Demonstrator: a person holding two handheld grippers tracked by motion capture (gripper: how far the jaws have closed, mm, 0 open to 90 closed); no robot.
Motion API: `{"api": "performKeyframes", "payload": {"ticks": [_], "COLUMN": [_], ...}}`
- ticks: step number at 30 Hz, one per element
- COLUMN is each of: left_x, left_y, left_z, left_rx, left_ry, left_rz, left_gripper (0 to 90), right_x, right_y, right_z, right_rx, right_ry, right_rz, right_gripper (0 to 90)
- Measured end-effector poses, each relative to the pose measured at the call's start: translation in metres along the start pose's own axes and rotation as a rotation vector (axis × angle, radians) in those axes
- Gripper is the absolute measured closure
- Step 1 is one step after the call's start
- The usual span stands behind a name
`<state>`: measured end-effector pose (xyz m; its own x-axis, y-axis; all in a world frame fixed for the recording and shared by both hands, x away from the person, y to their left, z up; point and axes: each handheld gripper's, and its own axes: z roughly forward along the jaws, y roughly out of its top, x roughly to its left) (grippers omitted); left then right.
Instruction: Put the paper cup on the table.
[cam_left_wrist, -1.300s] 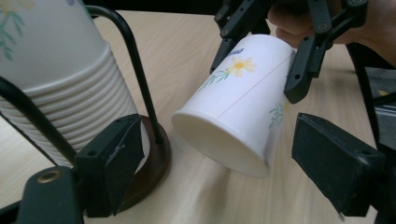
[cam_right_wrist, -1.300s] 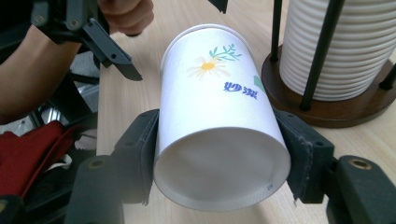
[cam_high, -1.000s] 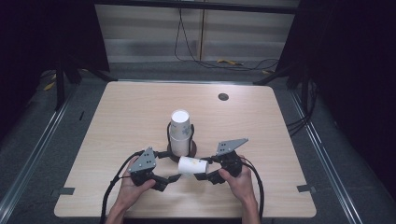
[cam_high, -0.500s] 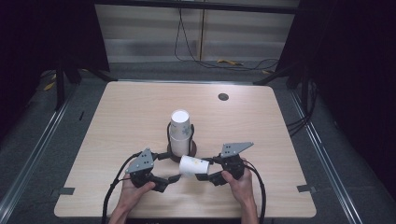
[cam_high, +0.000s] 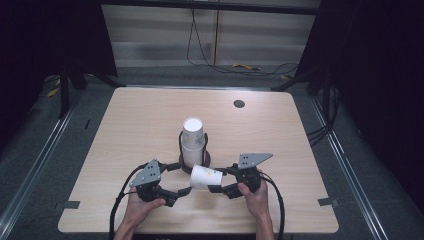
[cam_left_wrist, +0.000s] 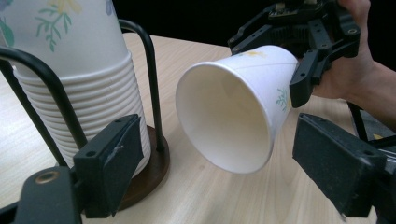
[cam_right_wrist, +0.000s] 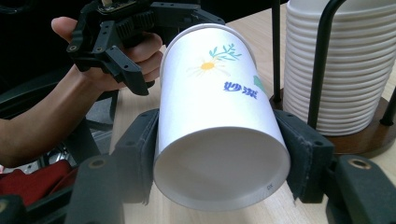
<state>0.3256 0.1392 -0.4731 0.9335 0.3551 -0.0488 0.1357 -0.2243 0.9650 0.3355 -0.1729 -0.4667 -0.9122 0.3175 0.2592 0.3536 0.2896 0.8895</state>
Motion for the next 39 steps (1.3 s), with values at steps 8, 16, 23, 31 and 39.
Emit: {"api": "performKeyframes", "payload": {"ticks": [8,16,23,31,39], "left_x": [-0.002,-0.003,-0.002,-0.004,-0.001], "left_y": [0.004,0.007,0.007,0.007,0.007], "left_z": [-0.001,0.000,0.001,0.007,0.010], "left_rx": [0.001,0.002,-0.015,0.005,-0.006], "left_ry": [-0.014,-0.019,-0.052,-0.060,-0.094], "left_rz": [0.011,0.023,0.016,0.026,0.017], "left_gripper": [15.6,15.6,15.6,15.5,15.7], "right_x": [-0.001,-0.002,-0.003,-0.002,0.000], "right_y": [-0.002,-0.003,-0.003,-0.005,-0.004], "right_z": [0.003,0.004,0.003,0.003,0.002], "right_rx": [-0.038,-0.077,-0.112,-0.120,-0.123], "right_ry": [0.028,0.055,0.083,0.100,0.110], "right_rz": [-0.003,-0.001,-0.005,-0.007,-0.014], "right_gripper": [36.3,36.4,36.4,36.4,36.4]}}
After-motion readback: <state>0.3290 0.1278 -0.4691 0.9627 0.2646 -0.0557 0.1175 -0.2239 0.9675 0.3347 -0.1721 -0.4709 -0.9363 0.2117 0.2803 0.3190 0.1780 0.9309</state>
